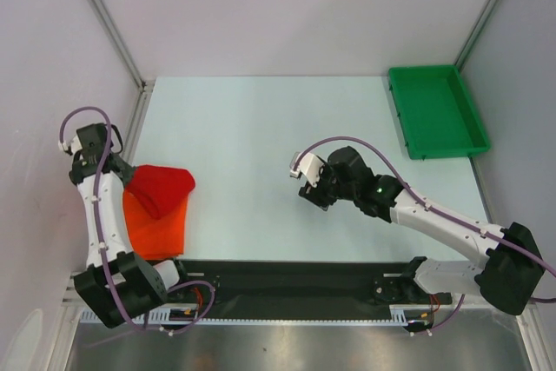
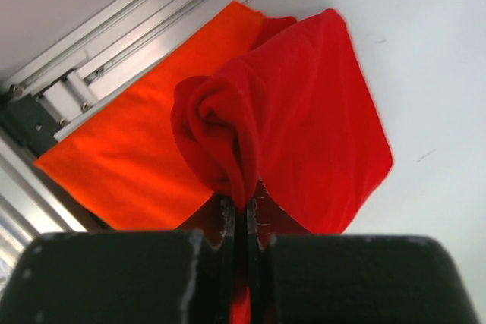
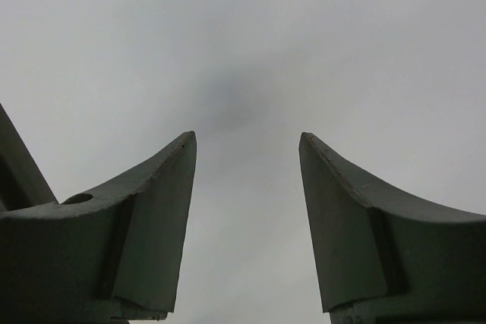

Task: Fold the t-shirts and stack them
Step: Neatly place the folded tshirt to the corner

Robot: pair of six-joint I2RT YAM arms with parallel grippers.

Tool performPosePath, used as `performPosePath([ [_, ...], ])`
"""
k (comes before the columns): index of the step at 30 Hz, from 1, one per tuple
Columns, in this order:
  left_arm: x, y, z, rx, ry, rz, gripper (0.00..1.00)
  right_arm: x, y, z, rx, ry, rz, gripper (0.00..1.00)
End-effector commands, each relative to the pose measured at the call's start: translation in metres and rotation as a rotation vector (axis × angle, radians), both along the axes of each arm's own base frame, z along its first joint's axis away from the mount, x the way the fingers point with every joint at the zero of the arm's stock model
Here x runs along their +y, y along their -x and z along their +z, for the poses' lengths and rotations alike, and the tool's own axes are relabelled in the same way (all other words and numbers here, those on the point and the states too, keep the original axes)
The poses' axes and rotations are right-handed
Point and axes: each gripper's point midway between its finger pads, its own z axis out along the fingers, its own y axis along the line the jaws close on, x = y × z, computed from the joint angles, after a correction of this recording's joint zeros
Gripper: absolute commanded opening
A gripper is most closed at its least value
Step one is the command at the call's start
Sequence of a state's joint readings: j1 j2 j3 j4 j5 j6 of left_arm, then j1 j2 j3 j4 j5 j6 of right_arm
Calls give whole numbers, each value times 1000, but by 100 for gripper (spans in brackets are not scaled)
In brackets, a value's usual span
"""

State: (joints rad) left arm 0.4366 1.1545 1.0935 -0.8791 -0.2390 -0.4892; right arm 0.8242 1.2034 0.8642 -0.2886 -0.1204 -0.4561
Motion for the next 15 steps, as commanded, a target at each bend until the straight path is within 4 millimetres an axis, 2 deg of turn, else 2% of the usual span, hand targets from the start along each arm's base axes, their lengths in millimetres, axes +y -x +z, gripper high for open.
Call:
performPosePath([
  [1, 4, 25, -6, 4, -2, 103, 2, 8, 2, 9, -8, -17, 30, 61],
  [2, 1, 33, -17, 32, 18, 117, 2, 8, 3, 10, -8, -19, 32, 61],
  [8, 0, 69, -50, 93, 86, 229, 3, 13, 10, 8, -2, -20, 54, 61],
  [10, 4, 80, -58, 122, 99, 287, 3, 12, 11, 8, -3, -17, 54, 61],
  [13, 11, 87, -60, 160, 110, 342, 4, 13, 13, 7, 0, -17, 59, 61],
  [15, 10, 93, -69, 187, 140, 381, 4, 12, 13, 8, -4, -18, 60, 62],
])
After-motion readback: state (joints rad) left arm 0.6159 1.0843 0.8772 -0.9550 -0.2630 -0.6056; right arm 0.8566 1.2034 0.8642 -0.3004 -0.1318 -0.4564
